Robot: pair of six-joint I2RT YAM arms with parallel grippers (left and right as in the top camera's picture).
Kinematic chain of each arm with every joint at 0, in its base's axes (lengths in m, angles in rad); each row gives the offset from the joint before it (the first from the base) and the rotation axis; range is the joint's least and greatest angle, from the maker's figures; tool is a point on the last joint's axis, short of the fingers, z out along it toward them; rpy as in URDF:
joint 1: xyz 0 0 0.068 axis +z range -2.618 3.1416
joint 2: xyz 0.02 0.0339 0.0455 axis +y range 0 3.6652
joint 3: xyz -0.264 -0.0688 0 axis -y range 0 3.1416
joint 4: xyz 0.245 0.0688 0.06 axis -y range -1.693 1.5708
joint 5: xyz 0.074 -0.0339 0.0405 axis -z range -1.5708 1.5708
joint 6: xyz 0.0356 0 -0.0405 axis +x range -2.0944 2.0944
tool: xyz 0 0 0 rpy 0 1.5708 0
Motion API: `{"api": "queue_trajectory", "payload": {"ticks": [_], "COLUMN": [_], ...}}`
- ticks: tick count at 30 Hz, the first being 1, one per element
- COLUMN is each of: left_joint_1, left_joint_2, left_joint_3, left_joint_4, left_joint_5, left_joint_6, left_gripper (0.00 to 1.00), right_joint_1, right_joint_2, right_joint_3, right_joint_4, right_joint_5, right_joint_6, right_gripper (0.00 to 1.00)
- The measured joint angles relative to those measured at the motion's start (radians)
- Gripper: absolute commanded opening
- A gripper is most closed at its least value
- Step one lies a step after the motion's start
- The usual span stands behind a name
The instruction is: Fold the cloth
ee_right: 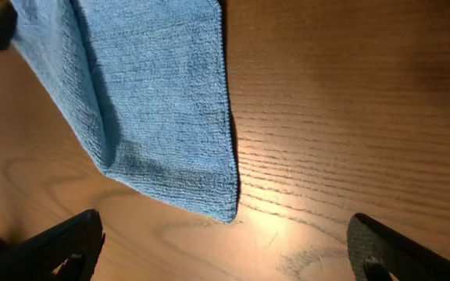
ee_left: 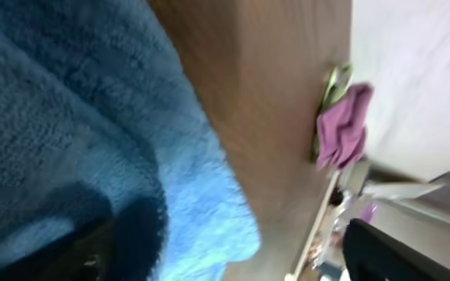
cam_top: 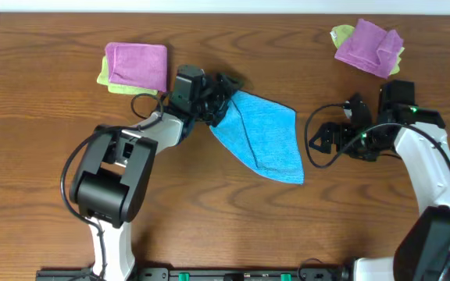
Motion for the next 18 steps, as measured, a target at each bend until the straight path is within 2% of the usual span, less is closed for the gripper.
{"api": "queue_trajectory", "payload": {"ticks": [8,13,18], "left_joint_1": [0.083,0.163,0.188], "left_joint_2": [0.001,0.001,0.001], "left_joint_3": [0.002,0.002,0.005], "left_joint_4": [-0.068,-0.111,-0.221], "left_joint_5": [0.149,0.216,0.257], "left_joint_6": [0.164,0.251,0.359], "left_gripper": [0.93,0.93,0.96], "right_joint_1": [0.0,0.0,0.0], "right_joint_2": [0.0,0.0,0.0], "right_joint_3": [0.0,0.0,0.0], "right_joint_4": [-0.019,-0.022,-0.02], "right_joint_5": [0.0,0.0,0.0], "right_joint_6": [0.0,0.0,0.0], "right_gripper": [0.99,0.99,0.99]}}
